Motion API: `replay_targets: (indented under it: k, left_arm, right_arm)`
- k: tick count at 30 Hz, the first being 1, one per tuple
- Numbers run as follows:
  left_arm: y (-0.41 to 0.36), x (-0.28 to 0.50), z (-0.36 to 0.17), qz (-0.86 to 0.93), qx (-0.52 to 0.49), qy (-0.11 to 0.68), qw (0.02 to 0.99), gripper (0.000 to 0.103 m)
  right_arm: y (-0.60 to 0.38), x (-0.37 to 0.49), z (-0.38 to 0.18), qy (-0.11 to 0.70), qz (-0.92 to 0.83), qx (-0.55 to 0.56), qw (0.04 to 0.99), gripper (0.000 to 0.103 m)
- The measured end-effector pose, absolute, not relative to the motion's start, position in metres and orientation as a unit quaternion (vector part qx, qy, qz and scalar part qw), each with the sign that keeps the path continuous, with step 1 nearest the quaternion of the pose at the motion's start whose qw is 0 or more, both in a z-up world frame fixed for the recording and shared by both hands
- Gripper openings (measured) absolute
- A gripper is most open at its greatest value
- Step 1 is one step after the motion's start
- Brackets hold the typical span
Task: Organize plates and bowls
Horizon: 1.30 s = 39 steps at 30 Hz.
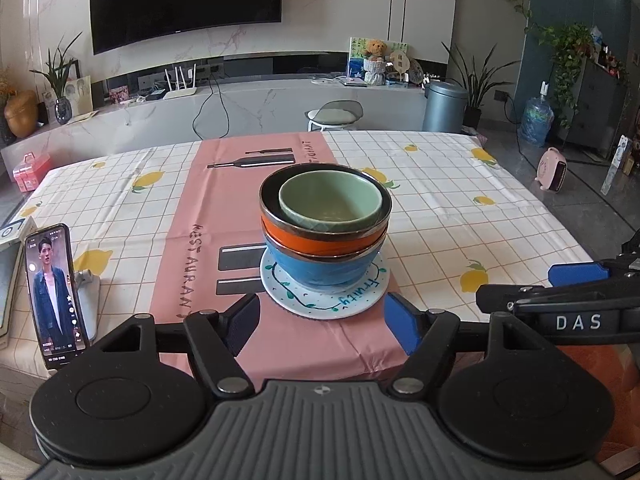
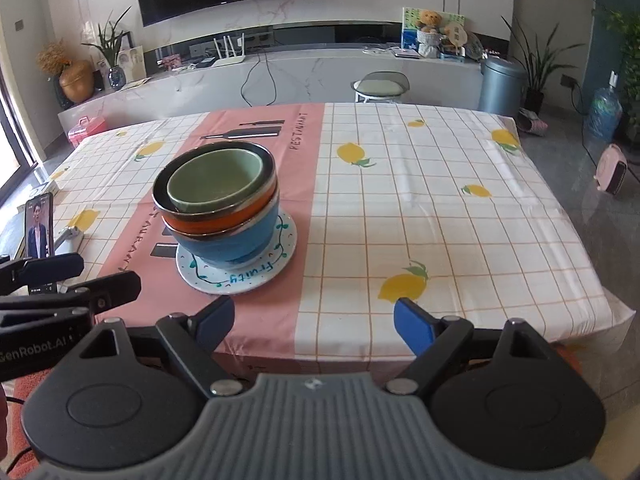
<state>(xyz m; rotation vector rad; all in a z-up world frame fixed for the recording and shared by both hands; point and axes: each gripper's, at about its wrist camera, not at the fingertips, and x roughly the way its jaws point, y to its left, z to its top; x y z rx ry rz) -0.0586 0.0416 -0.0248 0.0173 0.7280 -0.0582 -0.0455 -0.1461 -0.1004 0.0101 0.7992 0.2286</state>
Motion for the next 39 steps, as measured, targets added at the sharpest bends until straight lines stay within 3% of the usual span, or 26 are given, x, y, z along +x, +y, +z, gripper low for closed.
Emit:
replay_targets:
  k: [6,39]
  left_arm:
    - [0.041,-0.055,-0.033,-0.02,0.01,0.383,0.923,0.085]
    - [0.03,-0.061,-0.029,-0.023,0.03,0.374,0.927,0.085]
  right_arm:
    - [-0.147,-0.05,-0.104,0.388,0.097,0.01,0.916,0.088]
    - [-0.151,-0.053,-0.104,0.375,0.097,0.007,0.922,0.088]
